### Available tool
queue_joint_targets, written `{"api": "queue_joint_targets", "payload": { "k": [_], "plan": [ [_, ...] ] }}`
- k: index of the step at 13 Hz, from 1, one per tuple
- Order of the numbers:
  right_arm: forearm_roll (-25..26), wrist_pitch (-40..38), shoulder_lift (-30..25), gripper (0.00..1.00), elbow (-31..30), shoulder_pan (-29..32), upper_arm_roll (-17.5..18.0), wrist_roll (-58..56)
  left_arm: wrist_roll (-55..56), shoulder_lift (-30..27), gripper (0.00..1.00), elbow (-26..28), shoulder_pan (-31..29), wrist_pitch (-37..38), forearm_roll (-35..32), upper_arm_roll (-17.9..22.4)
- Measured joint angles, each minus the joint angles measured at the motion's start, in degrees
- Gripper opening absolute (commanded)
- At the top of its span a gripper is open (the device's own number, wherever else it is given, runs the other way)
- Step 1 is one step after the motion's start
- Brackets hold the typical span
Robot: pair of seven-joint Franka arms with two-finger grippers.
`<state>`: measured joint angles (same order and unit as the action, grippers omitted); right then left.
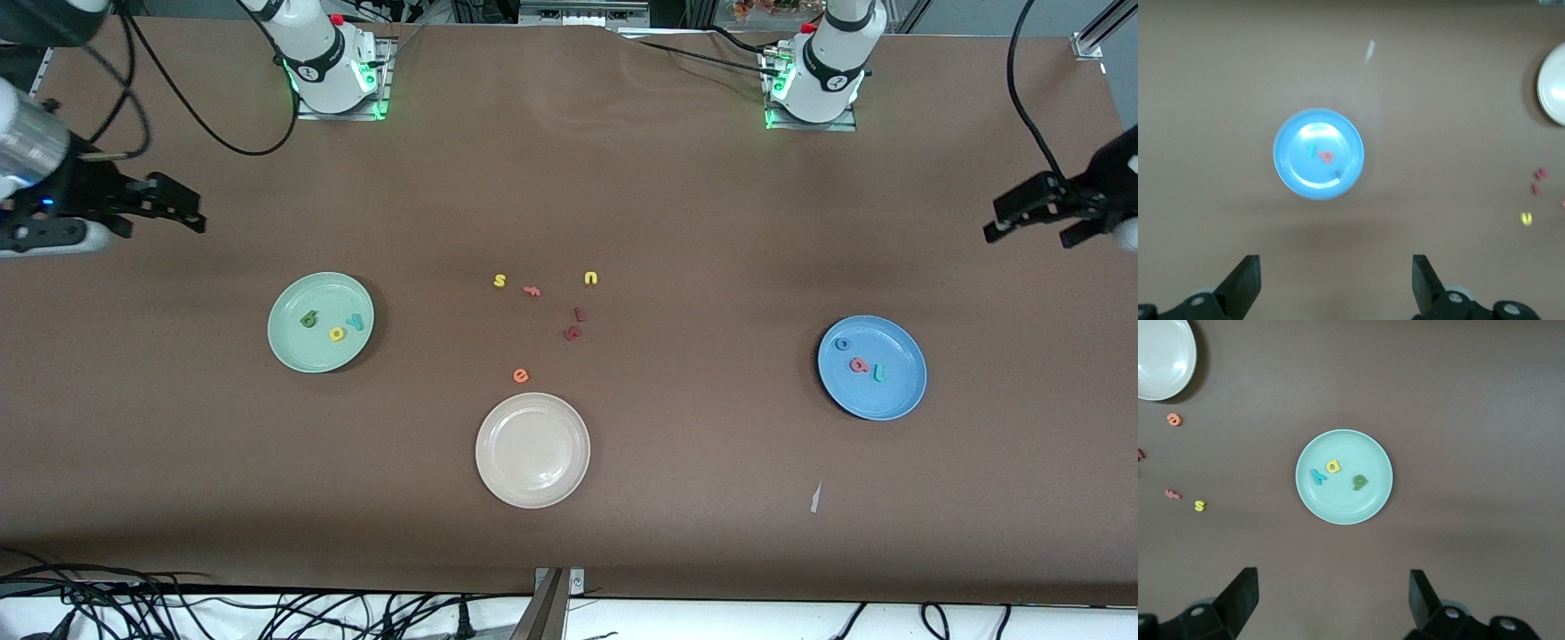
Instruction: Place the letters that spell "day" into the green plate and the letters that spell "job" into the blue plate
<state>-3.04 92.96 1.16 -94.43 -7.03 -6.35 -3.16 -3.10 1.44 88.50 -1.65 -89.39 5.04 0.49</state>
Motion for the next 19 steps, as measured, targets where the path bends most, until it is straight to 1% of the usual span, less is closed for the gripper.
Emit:
{"api": "queue_joint_targets", "payload": {
  "k": [1,4,8,12,19],
  "plan": [
    [-0.25,-0.36,0.01,1.00,0.01,0.01,-0.85,-0.60,0.01,-0.15,1.00,0.00,0.18,0.85,-0.02,-0.25],
    [-0.28,-2.44,0.01,1.00,0.83,-0.76,-0.52,-0.60,0.01,0.02,1.00,0.44,0.14,1.62,-0.11,-0.62],
    [0.28,-5.66,0.00,1.00,3.00,-0.99,1.93,3.09,0.01,0.19,1.00,0.69,-0.11,1.64,-0.21,-0.51],
    [0.37,-5.87,0.00,1.00,3.17,-1.05,2.24,3.37,-1.01,0.19,1.00,0.69,-0.37,1.61,-2.25,-0.47],
    [0.54,-5.85,0.00,1.00,3.17,-1.02,1.92,3.37,-1.61,0.19,1.00,0.69,-0.40,1.61,-2.29,-0.78]
  ]
}}
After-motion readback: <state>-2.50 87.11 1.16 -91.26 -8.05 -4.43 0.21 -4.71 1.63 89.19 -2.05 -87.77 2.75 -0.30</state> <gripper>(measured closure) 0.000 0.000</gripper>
